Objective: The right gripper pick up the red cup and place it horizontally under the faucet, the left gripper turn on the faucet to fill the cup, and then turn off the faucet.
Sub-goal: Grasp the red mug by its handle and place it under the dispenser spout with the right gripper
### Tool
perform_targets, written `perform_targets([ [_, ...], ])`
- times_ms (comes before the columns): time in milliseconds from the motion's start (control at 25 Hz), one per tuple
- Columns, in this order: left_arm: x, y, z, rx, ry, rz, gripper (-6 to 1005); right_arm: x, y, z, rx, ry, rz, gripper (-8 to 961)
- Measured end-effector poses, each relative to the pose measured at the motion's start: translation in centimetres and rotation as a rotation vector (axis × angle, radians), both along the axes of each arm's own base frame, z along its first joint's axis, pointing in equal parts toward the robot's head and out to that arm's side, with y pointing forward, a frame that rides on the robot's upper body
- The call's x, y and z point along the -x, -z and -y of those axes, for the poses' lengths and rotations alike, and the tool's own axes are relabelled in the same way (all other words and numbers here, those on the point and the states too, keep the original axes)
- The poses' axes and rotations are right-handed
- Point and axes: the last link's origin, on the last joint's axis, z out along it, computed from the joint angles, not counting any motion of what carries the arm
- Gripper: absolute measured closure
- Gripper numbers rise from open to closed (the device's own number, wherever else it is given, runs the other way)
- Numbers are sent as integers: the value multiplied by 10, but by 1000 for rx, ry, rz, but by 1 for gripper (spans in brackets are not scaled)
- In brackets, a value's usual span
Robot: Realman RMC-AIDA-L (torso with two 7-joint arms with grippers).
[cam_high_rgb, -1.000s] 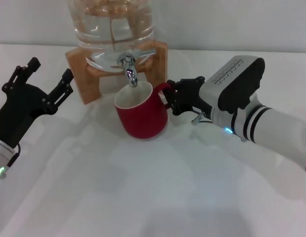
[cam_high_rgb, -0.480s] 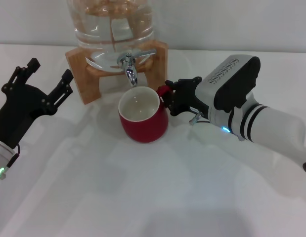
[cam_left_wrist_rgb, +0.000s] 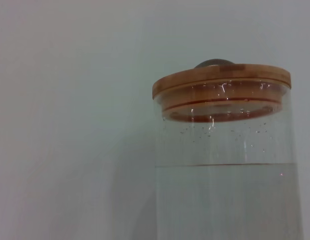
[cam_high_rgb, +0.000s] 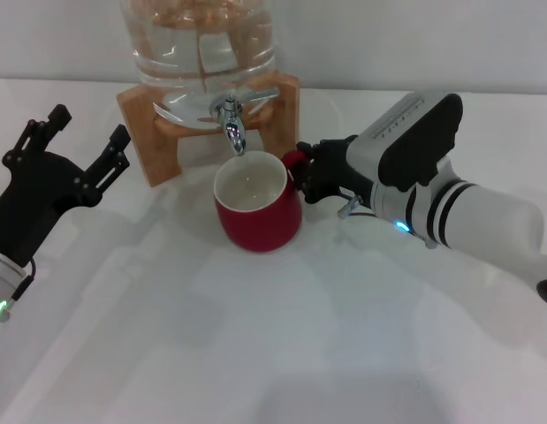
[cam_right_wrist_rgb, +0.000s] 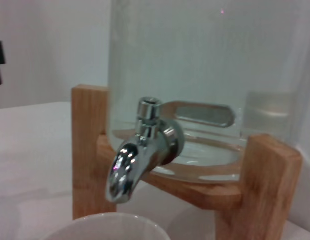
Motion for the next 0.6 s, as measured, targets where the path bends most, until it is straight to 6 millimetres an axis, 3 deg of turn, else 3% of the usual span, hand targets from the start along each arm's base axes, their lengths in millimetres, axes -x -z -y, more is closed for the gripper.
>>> perform_targets([
  [600, -1, 0, -1, 0, 2, 0, 152, -2, -3, -6, -11, 42, 1, 743],
])
